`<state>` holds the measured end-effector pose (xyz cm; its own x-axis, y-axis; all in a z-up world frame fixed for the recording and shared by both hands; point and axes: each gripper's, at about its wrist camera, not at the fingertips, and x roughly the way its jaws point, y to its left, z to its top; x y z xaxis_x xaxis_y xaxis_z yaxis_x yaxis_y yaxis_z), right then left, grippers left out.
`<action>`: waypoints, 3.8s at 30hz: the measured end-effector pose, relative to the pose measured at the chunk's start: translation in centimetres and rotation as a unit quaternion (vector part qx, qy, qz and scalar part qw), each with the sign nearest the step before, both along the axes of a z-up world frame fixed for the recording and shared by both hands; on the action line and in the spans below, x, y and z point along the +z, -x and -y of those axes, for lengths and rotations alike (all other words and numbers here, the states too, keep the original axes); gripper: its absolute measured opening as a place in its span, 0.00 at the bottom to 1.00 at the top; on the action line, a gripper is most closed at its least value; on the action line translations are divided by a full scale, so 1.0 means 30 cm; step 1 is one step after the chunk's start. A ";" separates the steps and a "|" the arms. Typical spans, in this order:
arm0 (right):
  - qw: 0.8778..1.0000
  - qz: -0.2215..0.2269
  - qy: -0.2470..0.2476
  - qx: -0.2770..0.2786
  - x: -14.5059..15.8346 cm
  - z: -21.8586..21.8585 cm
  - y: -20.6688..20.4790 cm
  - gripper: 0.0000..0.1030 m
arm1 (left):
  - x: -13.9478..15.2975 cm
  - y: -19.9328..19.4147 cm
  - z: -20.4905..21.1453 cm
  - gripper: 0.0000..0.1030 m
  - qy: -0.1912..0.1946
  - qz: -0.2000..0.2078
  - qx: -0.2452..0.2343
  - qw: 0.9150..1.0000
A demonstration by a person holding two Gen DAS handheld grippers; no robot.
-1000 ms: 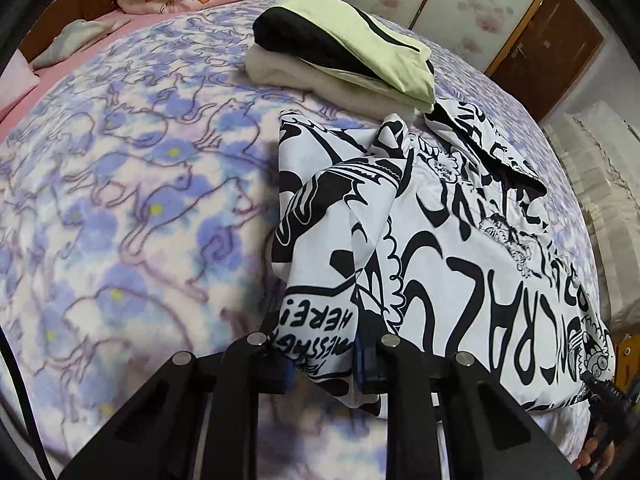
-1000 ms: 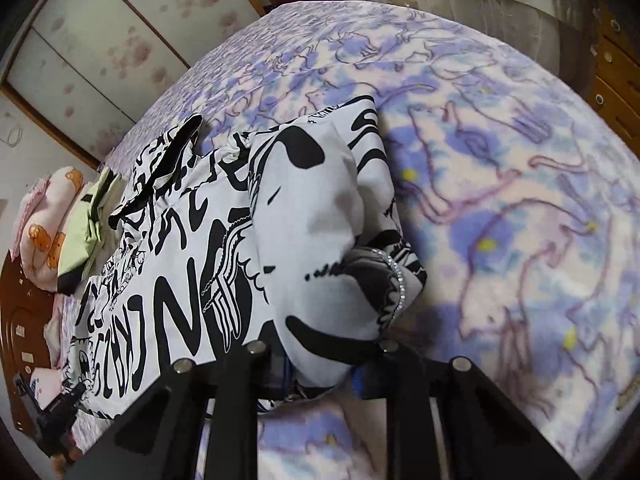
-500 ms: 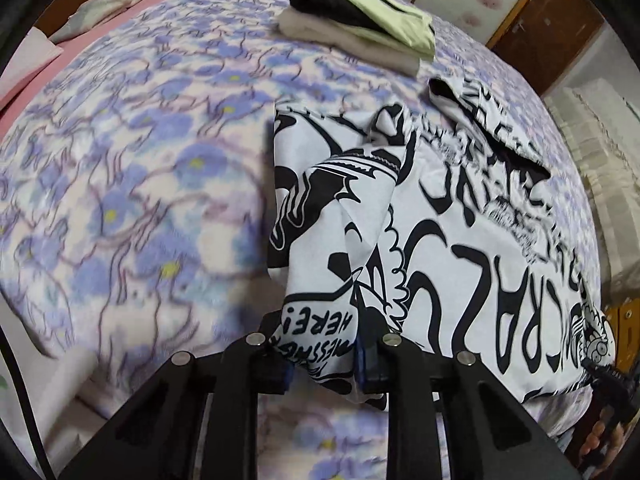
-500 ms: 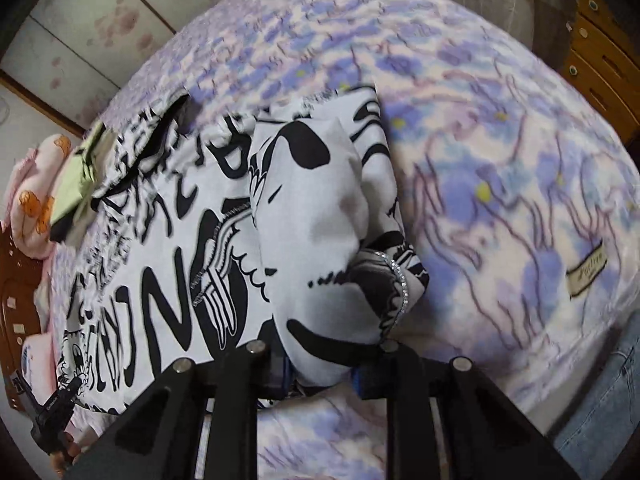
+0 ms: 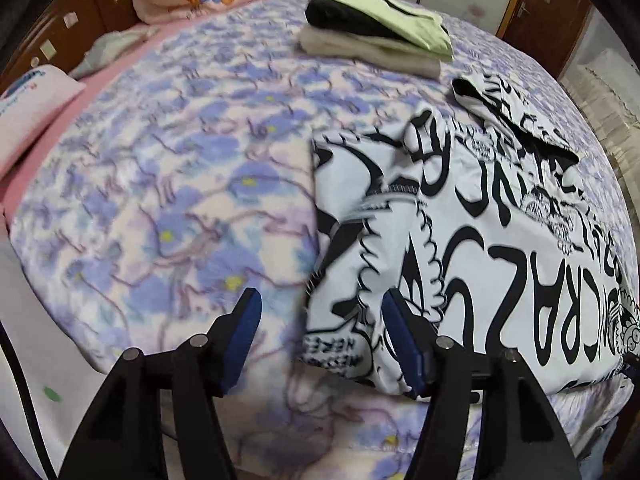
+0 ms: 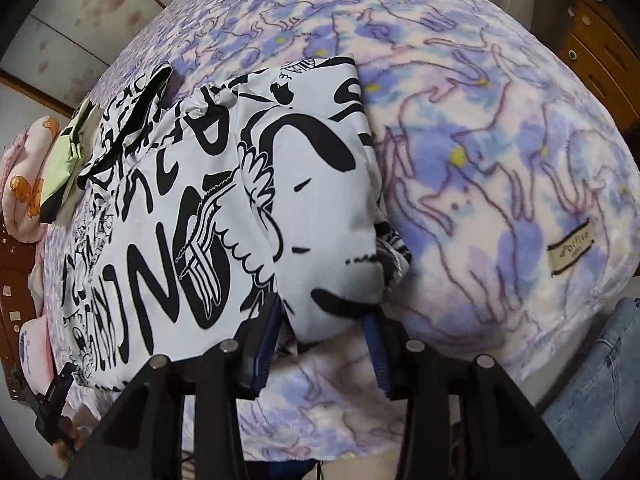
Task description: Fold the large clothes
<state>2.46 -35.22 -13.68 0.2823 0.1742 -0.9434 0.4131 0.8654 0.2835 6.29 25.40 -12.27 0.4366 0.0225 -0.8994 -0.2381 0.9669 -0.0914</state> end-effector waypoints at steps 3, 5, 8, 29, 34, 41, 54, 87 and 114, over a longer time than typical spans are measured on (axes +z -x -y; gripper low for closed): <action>1.000 0.002 0.018 -0.016 0.037 0.027 0.014 0.40 | 0.036 -0.022 -0.011 0.60 -0.010 0.011 0.000 1.000; 0.998 0.022 0.047 -0.037 0.093 0.050 0.028 0.40 | 0.057 -0.047 -0.009 0.60 -0.020 0.021 -0.001 1.000; 0.991 0.078 0.096 -0.047 0.191 0.050 0.028 0.40 | 0.087 -0.099 0.016 0.48 -0.025 0.043 -0.019 0.999; 0.969 0.055 0.140 0.195 -0.079 -0.168 -0.667 0.40 | -0.135 -0.621 0.208 0.29 0.010 -0.021 -0.113 0.993; 0.966 0.089 0.148 0.193 -0.069 -0.166 -0.645 0.08 | -0.107 -0.623 0.202 0.05 0.017 0.027 -0.097 0.995; 0.963 0.090 0.171 0.185 -0.137 -0.177 -0.644 0.09 | -0.199 -0.649 0.225 0.07 -0.021 0.026 -0.092 0.995; 0.970 0.137 0.077 0.188 0.141 -0.212 -0.842 0.39 | 0.056 -0.824 0.205 0.64 0.035 0.052 -0.114 0.992; 0.953 0.114 -0.059 0.275 -0.186 -0.343 -1.461 0.05 | -0.300 -1.442 0.445 0.11 0.109 0.026 -0.227 0.967; 0.867 0.325 0.206 0.317 0.112 -0.451 -0.447 0.08 | -0.071 -0.615 0.408 0.11 0.080 0.129 -0.278 0.948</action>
